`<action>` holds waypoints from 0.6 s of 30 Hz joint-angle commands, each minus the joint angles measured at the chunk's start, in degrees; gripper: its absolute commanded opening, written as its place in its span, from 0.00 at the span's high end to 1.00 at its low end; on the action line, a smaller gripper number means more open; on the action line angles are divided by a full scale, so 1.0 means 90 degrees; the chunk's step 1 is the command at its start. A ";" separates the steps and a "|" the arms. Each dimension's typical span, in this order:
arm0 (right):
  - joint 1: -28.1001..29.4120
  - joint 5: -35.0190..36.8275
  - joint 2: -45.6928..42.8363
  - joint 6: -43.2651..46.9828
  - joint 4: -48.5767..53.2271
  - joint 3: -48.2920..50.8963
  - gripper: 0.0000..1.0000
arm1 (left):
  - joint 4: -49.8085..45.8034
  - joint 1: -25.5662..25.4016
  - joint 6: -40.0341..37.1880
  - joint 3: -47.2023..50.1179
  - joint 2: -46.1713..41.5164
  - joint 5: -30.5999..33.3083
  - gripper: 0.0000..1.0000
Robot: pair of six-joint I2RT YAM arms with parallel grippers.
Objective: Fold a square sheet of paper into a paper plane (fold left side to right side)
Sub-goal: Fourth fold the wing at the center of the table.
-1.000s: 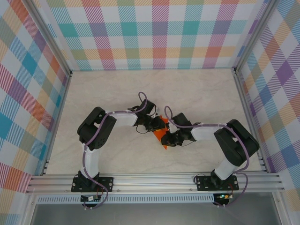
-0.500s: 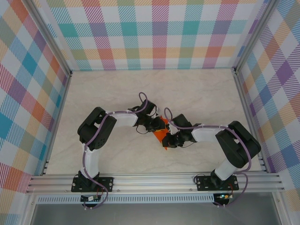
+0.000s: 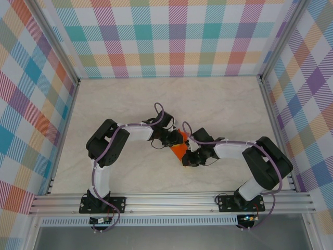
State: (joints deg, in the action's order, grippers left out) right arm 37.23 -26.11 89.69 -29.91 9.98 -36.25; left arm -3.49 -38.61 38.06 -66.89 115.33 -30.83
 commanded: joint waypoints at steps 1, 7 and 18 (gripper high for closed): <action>0.0087 -0.0035 -0.0033 0.0140 0.0944 0.0242 0.91 | -0.0528 -0.0037 -0.0084 0.0079 0.0240 0.0408 0.79; 0.0091 0.0040 -0.0327 0.0139 0.1125 0.0337 0.91 | -0.0555 -0.0045 -0.0094 0.0054 0.0231 0.0408 0.79; 0.0062 -0.0077 -0.1488 -0.0213 0.0849 0.0053 0.87 | -0.0579 -0.0046 -0.0081 -0.0004 0.0175 0.0370 0.79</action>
State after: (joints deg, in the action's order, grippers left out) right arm 37.60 -26.20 76.84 -30.06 18.44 -34.02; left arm -3.97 -38.61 38.06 -67.07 115.33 -30.83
